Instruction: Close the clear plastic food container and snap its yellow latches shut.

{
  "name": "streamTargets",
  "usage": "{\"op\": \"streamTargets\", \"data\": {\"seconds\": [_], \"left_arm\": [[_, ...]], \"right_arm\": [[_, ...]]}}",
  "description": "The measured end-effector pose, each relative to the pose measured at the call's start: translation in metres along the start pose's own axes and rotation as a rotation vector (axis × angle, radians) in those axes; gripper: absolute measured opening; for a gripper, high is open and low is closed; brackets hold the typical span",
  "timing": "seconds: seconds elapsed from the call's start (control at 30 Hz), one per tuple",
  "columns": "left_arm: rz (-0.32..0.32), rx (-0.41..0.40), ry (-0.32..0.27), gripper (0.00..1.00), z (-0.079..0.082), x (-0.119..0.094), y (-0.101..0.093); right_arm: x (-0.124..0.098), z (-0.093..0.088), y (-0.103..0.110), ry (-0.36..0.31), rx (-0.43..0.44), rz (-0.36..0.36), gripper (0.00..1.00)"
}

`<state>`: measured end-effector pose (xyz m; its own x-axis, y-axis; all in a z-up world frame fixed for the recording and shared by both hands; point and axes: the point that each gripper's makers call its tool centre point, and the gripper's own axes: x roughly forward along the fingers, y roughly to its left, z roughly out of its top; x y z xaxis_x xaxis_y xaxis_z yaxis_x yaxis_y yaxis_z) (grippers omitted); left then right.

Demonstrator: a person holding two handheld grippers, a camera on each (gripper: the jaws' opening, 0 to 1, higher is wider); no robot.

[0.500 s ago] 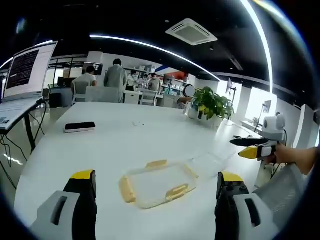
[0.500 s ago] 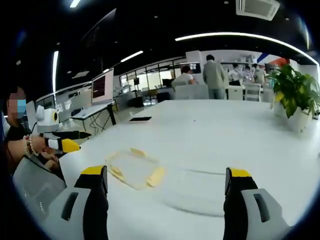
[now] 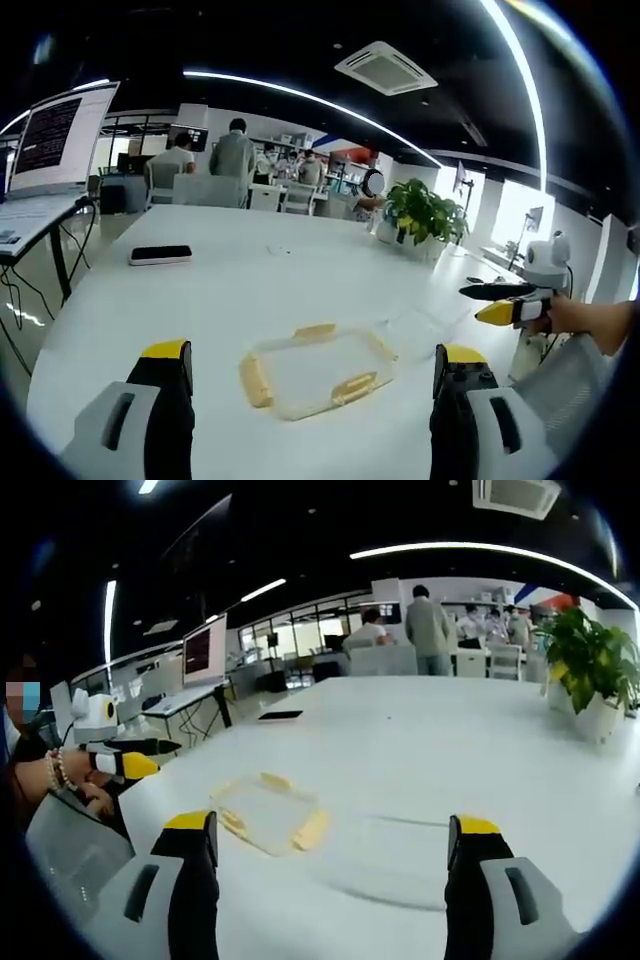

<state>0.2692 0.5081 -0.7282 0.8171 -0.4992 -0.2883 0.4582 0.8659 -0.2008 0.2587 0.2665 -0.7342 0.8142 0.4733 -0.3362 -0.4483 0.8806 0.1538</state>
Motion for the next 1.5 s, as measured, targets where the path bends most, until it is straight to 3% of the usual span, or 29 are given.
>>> {"op": "streamTargets", "data": {"seconds": [0.87,1.13,1.3,1.37,1.5], "left_arm": [[0.029,0.050,0.060,0.99,-0.010,0.000,0.007],[0.003,0.052,0.081,0.94,-0.009,0.000,0.005],[-0.006,0.176,0.135,0.91,-0.005,0.001,0.010],[-0.020,0.196,0.137,0.90,0.001,0.002,0.012],[-0.041,0.271,0.195,0.90,0.003,0.004,0.024]], "right_arm": [[0.002,-0.004,0.001,0.023,-0.006,0.008,0.91],[0.002,-0.001,0.003,0.020,-0.031,0.027,0.87],[0.002,0.004,0.005,0.016,-0.047,0.046,0.86],[0.002,0.002,0.005,0.036,-0.139,0.072,0.84],[0.002,0.002,0.006,0.048,-0.159,0.125,0.80]]}}
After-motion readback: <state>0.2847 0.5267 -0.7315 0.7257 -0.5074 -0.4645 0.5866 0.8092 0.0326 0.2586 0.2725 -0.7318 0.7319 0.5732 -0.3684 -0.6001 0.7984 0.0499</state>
